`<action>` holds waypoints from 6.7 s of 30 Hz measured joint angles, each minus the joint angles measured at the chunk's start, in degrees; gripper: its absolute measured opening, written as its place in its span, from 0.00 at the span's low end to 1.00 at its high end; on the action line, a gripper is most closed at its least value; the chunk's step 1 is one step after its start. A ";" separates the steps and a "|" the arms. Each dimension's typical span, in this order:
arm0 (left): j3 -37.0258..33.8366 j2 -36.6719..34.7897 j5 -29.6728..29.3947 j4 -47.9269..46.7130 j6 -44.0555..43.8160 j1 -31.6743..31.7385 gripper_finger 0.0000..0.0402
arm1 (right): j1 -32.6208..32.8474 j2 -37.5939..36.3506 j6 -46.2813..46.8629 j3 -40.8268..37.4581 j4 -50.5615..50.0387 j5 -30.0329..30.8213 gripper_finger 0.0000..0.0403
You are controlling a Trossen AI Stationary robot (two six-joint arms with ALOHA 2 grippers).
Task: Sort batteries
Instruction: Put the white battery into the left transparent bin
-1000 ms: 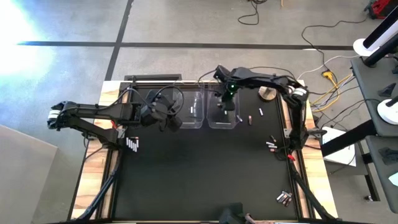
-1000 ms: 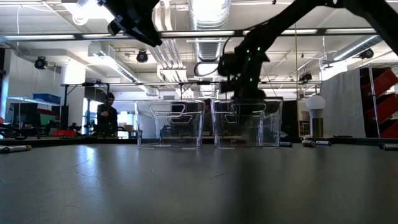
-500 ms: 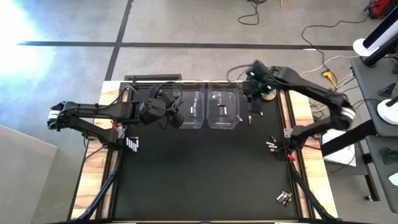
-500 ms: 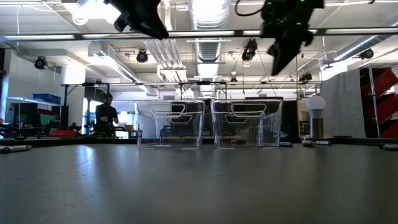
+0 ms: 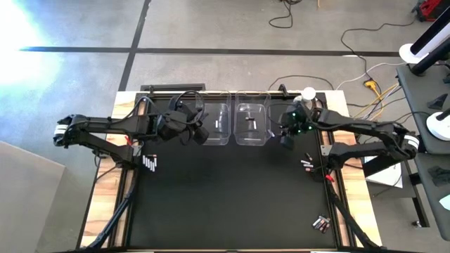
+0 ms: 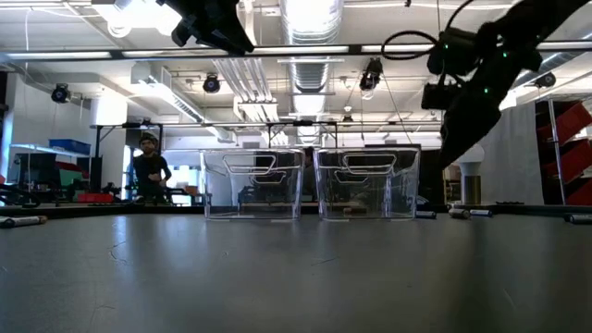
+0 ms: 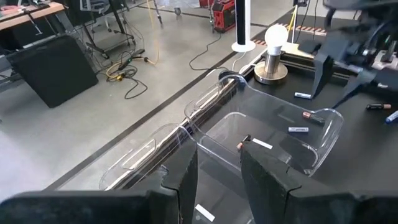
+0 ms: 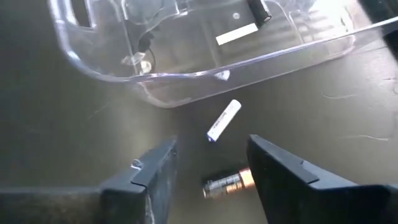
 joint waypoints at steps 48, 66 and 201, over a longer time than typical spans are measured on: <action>0.00 0.00 1.67 -0.08 -2.58 -0.02 0.26 | -0.14 22.19 0.00 -8.08 23.18 3.01 0.08; 0.00 0.00 1.64 -0.13 -1.39 0.00 0.26 | -0.20 11.77 -1.77 -4.80 11.99 11.55 0.07; 26.32 37.43 39.99 -27.83 1.20 23.02 0.05 | 18.00 12.00 23.23 47.15 -28.47 2.83 0.12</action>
